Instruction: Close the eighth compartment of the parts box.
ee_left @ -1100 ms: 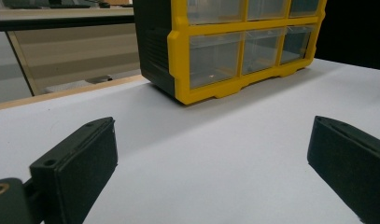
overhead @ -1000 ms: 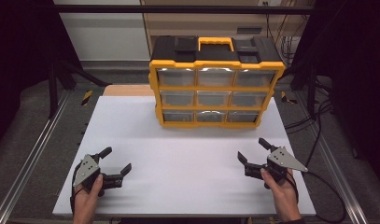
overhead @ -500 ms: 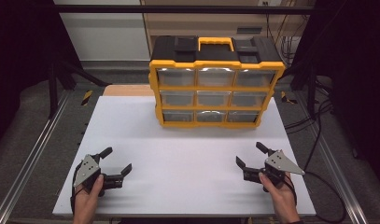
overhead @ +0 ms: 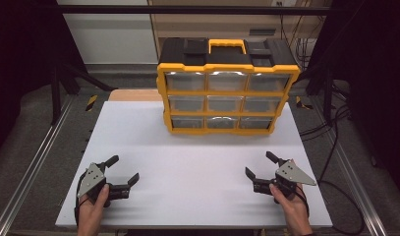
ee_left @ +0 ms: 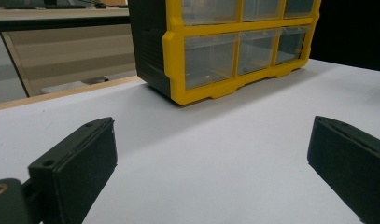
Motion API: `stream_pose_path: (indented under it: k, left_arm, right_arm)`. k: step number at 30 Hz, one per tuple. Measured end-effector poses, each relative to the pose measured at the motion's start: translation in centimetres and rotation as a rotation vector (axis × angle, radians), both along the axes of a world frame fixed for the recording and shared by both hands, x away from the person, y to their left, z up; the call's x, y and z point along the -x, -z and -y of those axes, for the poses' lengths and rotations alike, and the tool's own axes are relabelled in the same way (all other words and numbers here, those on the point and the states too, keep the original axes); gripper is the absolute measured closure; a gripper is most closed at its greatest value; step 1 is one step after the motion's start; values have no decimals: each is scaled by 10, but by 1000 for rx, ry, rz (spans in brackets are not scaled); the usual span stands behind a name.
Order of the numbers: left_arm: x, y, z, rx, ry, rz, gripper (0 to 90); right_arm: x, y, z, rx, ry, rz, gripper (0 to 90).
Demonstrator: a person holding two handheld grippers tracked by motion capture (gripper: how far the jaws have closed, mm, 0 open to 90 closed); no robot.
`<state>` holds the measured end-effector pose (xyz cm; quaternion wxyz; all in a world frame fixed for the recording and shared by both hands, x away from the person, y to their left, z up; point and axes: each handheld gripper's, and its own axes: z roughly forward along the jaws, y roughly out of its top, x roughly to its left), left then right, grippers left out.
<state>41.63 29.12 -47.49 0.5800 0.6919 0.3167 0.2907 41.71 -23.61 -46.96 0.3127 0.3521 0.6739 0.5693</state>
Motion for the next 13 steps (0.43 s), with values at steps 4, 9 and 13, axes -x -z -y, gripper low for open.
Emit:
stream_pose_path:
  k: [4, 9, 13]
  left_arm:
    - [-1, 0, 0, 14, 12, -6, 13]
    - [-1, 0, 0, 13, 11, -9, 13]
    - [-1, 1, 1, 6, 15, -17, 13]
  right_arm:
    - [-1, 2, -4, 1, -12, 3, 68]
    - [-4, 5, -11, 16, -27, 1, 68]
    - [-6, 8, -15, 21, -22, -8, 68]
